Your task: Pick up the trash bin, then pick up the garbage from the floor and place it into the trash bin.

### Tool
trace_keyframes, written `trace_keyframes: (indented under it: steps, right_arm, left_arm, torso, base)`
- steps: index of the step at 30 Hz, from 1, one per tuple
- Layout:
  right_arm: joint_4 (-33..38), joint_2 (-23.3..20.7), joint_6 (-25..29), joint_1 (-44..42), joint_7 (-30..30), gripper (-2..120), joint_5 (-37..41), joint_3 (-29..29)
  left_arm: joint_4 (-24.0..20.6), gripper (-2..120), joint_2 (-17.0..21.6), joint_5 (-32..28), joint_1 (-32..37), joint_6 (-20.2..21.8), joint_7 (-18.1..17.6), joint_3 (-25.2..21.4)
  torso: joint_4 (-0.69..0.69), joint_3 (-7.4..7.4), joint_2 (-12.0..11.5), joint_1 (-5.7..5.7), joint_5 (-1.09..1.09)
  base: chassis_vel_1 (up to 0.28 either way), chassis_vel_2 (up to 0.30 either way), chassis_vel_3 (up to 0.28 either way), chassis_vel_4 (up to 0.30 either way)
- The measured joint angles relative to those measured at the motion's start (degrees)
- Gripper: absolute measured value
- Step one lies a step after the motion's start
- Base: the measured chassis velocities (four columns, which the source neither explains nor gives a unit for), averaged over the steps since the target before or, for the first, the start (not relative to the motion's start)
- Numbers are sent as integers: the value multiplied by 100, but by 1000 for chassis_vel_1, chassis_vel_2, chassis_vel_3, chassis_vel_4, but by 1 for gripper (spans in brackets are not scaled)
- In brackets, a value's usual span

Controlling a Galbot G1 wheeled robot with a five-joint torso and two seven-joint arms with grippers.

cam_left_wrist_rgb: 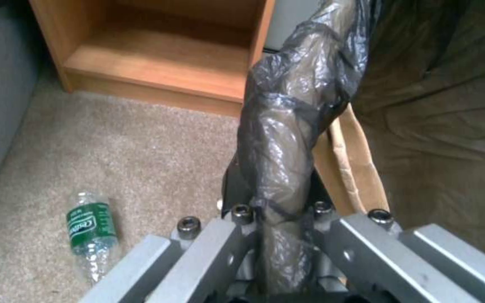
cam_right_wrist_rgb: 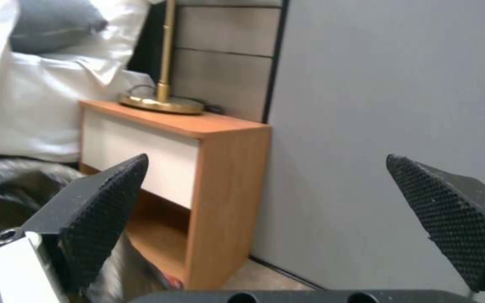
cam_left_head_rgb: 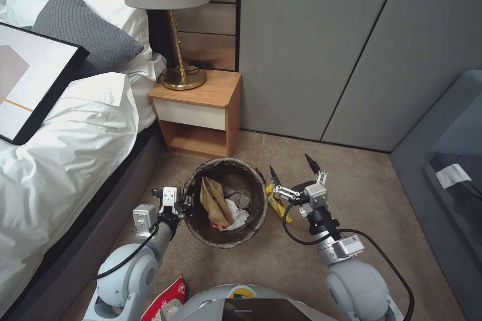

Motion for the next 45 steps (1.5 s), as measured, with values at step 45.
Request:
trace_keyframes:
  steps: [45]
  right_arm:
    - [-1779, 14, -1757, 1324, -218, 100, 1185, 62]
  left_arm:
    - [-47, 0, -15, 69, 38, -93, 15, -46]
  torso:
    - [0, 1, 0, 1, 1]
  base:
    - [0, 0, 0, 0]
